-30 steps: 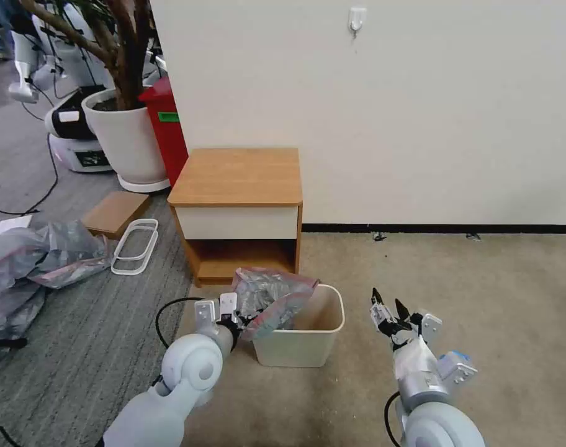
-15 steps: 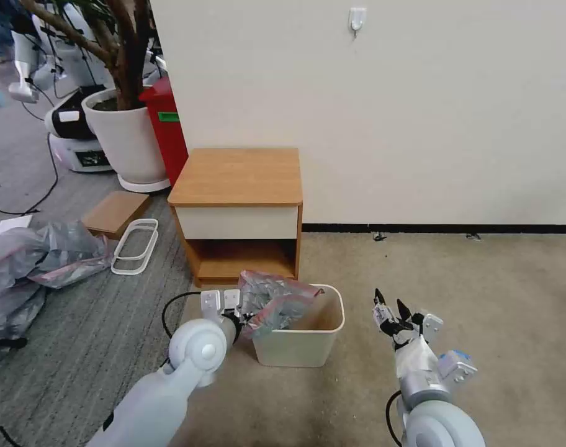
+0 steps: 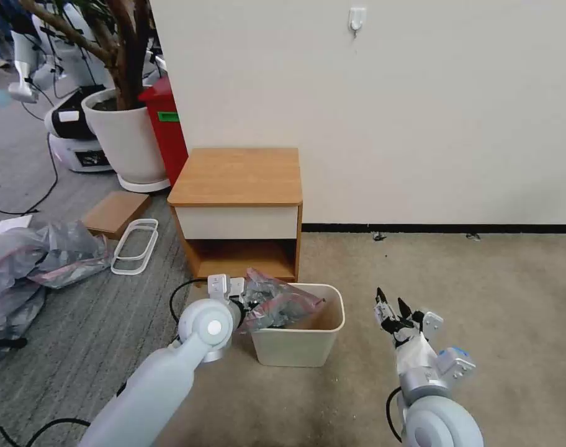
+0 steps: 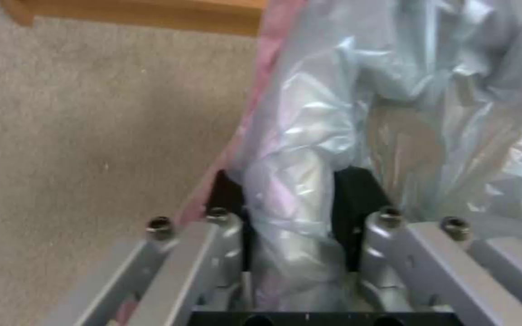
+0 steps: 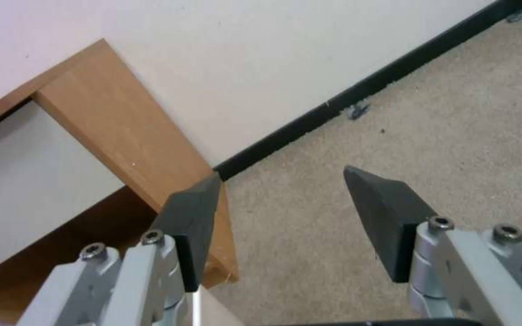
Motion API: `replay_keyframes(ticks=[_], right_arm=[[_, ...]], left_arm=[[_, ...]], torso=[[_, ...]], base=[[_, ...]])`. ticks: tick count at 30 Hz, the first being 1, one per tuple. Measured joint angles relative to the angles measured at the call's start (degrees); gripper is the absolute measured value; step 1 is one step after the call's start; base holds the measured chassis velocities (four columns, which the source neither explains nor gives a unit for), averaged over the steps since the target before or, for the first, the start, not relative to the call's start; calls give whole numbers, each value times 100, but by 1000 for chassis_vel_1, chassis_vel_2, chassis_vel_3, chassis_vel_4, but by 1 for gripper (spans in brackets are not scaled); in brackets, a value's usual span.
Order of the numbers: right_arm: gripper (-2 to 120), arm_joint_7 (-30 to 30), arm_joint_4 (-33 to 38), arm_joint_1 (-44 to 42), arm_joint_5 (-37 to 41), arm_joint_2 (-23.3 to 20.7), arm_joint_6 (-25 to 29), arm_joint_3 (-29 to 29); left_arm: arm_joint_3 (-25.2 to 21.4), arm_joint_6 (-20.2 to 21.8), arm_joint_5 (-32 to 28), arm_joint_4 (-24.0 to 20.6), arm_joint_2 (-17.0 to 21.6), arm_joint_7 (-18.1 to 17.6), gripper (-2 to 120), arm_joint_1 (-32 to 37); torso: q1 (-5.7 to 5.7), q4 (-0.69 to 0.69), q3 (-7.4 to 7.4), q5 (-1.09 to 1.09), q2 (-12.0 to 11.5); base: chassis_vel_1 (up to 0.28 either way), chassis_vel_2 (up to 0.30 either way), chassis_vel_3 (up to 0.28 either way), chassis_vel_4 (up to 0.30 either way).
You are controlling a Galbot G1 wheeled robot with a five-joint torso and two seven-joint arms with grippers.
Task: Pick up the garbage bag from the table and place it over the trash can.
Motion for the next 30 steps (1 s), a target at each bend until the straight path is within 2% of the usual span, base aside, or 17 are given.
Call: replay_keyframes(ticks=[6,12,15,16,19,20,22,23,26,27,29,30], right_arm=[[57,5,-17,48,3,-5,6,15],[57,-89,141,63,-17,-109,57,64],[59,-212,292,48,-30,-236,79,78],[60,-275,367,35,-31,-312,81,82],[70,-707,715,-46,26,-783,57,43],[70,-707,715,-46,26,-783,57,43],[75,-1138,1038,-106,386,-1238,-147,1],[75,-1138,1038,-106,386,-1238,-147,1],[77,-1645,1376,47,1143,-1910,-783,-78],[77,-1645,1376,47,1143,-1910,-783,-78],[77,-1766,1407,355,1464,-2258,-1213,-269],[77,-1773,1407,435,1554,-2321,-1320,-327]], left_arm=[[65,-4,-529,61,6,-355,1,-89],[12,-5,-649,37,41,-426,1,-85],[-42,-3,-602,-28,111,-353,1,-67],[-53,-3,-522,-56,154,-279,1,-59],[-80,-3,97,-159,398,273,1,7],[-80,-3,97,-159,398,273,1,7],[-108,-68,478,-278,540,642,1,105],[-108,-68,478,-278,540,642,1,105],[-168,-311,1334,-425,758,1386,1,346],[-168,-311,1334,-425,758,1386,1,346],[-210,-488,1732,-557,875,1801,1,542],[-227,-529,1807,-587,896,1876,1,589]], torso=[[0,0,-1,1,0],[0,-1,0,-2,0],[0,0,0,0,0],[0,0,0,0,0],[0,0,0,0,0],[0,0,0,0,0],[0,0,0,0,0],[0,0,0,0,0],[0,-1,0,0,0],[0,-1,0,0,0],[0,1,-1,-1,0],[0,1,0,-1,0]], base=[[0,0,0,0],[0,0,0,0],[0,0,0,0],[0,0,0,0],[0,0,0,0],[0,0,0,0],[0,0,0,0],[0,0,0,0],[0,0,0,0],[0,0,0,0],[0,0,0,0],[0,0,0,0]])
